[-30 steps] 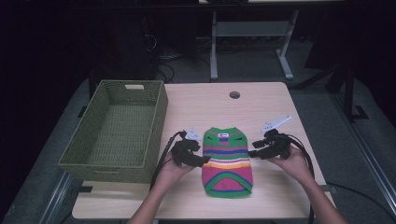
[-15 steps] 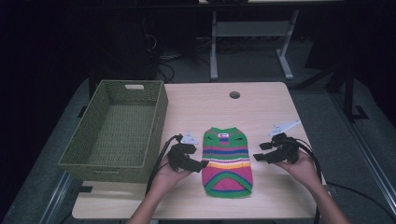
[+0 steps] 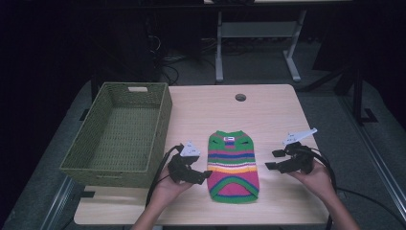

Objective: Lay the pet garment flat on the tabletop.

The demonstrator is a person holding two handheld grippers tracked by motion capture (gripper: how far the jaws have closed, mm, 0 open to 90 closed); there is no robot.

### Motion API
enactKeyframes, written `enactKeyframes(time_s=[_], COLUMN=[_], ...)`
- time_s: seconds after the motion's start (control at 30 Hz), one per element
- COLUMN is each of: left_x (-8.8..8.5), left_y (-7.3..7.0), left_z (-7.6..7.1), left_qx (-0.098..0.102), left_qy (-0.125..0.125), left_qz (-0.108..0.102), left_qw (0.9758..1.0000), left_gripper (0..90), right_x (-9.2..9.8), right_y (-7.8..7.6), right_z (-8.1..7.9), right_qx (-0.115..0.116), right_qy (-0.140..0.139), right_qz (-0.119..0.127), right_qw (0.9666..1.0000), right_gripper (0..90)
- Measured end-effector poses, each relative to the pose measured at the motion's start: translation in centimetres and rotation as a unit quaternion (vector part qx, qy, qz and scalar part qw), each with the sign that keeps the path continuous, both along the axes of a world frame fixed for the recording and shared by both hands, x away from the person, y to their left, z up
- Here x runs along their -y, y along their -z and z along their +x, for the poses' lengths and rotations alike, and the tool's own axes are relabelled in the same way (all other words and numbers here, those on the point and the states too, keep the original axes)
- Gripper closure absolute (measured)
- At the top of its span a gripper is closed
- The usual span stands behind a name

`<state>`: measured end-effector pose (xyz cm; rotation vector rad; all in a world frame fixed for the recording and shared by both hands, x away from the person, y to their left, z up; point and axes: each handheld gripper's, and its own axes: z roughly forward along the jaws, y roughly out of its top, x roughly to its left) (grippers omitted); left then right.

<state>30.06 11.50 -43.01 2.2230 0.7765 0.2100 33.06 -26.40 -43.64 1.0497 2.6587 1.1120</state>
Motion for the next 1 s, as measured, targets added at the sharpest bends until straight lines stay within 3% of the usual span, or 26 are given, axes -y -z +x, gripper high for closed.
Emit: enactKeyframes(time_s=[0.47, 1.0], left_x=[-1.2, -2.9], left_y=[0.0, 0.3], left_z=[-1.6, -3.7], left_qx=[0.010, 0.016], left_qy=[0.000, 0.000], left_qz=[-0.002, -0.005], left_qw=[0.9999, 0.9998], left_gripper=[24.4, 24.0], right_x=[1.6, 3.6], right_y=[1.0, 1.8], right_z=[-2.4, -5.7], right_qx=[-0.001, 0.022], right_qy=[0.012, 0.032], right_qz=[0.003, 0.017], right_qw=[0.9999, 0.9991], right_gripper=[33.0, 30.7])
